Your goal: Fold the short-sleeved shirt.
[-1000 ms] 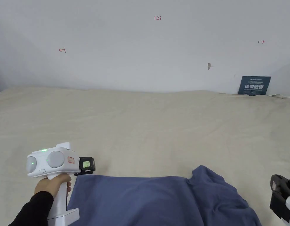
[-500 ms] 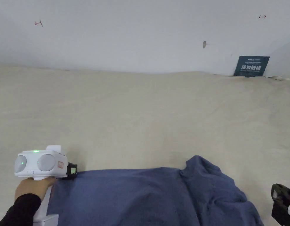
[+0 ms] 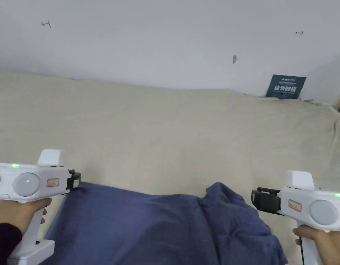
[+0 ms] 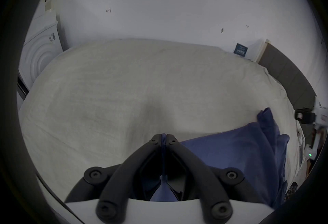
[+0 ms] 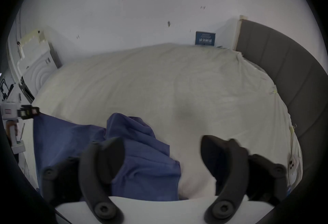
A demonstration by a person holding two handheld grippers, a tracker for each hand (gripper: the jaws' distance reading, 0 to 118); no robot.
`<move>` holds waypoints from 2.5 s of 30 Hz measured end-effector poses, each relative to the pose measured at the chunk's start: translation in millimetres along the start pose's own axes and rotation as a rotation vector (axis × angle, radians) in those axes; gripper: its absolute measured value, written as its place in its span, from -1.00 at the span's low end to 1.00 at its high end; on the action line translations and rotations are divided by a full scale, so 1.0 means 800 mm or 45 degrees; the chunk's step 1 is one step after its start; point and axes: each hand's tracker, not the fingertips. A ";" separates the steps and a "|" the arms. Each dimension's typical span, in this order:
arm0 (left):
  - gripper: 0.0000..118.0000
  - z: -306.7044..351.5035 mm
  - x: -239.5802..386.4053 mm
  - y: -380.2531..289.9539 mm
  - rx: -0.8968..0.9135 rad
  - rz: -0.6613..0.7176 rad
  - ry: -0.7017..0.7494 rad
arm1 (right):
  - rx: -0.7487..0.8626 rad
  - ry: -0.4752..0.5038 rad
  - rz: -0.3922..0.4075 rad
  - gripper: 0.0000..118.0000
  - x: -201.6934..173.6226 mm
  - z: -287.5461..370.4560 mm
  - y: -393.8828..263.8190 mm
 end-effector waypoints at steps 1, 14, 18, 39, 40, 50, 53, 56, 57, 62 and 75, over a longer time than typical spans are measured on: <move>-0.99 0.007 -0.001 0.002 0.002 0.001 -0.006 | -0.035 0.000 0.019 0.62 -0.002 -0.016 0.007; -0.99 0.004 -0.021 -0.001 -0.008 0.028 -0.007 | -0.333 0.007 0.010 0.12 -0.021 -0.129 -0.024; -0.99 0.000 -0.024 -0.007 -0.018 0.027 0.008 | -0.267 0.009 -0.017 -0.15 -0.014 -0.128 -0.031; -0.99 0.146 -0.013 0.045 0.258 0.127 0.081 | 0.351 0.150 0.009 -0.89 0.002 0.176 0.051; -0.99 0.161 -0.011 0.056 0.297 0.128 0.081 | 0.393 0.155 0.013 -0.89 0.003 0.188 0.063; -0.99 0.281 0.007 0.186 0.575 0.064 0.121 | 0.745 0.117 0.028 -0.89 0.000 0.313 0.185; -0.99 0.310 0.015 0.227 0.650 0.024 0.145 | 0.857 0.116 0.019 -0.89 -0.005 0.348 0.220; -0.99 0.335 0.021 0.267 0.739 0.017 0.149 | 0.948 0.103 0.037 -0.89 -0.011 0.378 0.257; -0.99 0.342 0.022 0.277 0.757 0.016 0.153 | 0.974 0.094 0.048 -0.89 -0.012 0.386 0.268; -0.99 0.360 0.028 0.330 0.811 -0.005 0.186 | 1.054 0.065 0.067 -0.89 -0.014 0.413 0.318; -0.99 0.312 0.023 0.357 0.834 -0.020 0.187 | 1.068 0.071 0.119 -0.89 -0.015 0.381 0.336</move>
